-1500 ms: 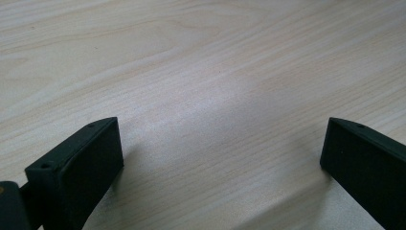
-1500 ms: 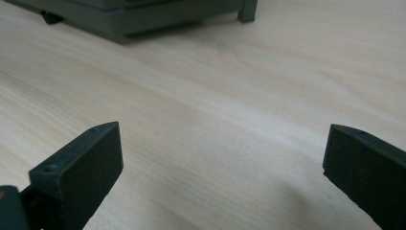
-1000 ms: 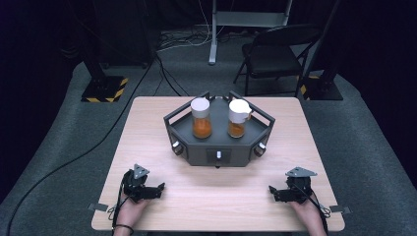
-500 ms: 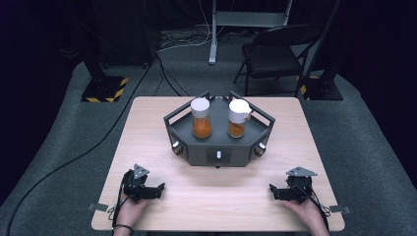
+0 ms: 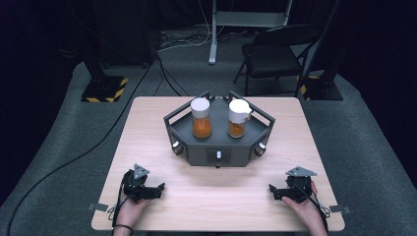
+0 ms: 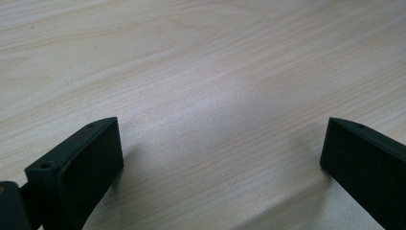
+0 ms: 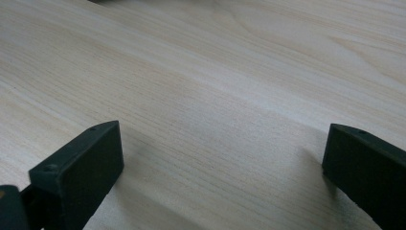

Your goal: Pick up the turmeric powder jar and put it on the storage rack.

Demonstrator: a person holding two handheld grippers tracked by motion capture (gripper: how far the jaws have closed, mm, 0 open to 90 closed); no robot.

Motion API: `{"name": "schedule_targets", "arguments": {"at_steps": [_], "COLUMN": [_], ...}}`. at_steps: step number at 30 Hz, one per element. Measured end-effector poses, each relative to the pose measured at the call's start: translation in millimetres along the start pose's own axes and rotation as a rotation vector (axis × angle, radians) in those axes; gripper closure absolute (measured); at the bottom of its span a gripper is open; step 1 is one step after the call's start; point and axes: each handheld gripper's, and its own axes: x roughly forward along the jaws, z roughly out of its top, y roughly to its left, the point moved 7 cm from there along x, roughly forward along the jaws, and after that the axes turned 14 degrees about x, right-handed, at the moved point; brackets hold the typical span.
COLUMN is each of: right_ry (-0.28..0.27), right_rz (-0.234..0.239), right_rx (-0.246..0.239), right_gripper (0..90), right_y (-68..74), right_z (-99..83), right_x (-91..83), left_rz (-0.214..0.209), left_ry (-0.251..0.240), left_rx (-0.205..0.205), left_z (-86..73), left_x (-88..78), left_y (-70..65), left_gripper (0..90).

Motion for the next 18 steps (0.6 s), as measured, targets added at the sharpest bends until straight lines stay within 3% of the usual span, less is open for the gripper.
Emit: {"name": "schedule_targets", "arguments": {"at_steps": [18], "right_ry": [-0.002], "right_rz": [-0.004], "right_rx": [0.001], "right_gripper": [0.0], "right_y": [-0.9], "right_z": [1.0], "right_x": [0.8], "left_rz": [0.001], "left_ry": [0.001], "left_rx": [0.000], "left_z": [0.1], "left_x": [0.0], "left_y": [-0.1], "left_gripper": [0.4]}}
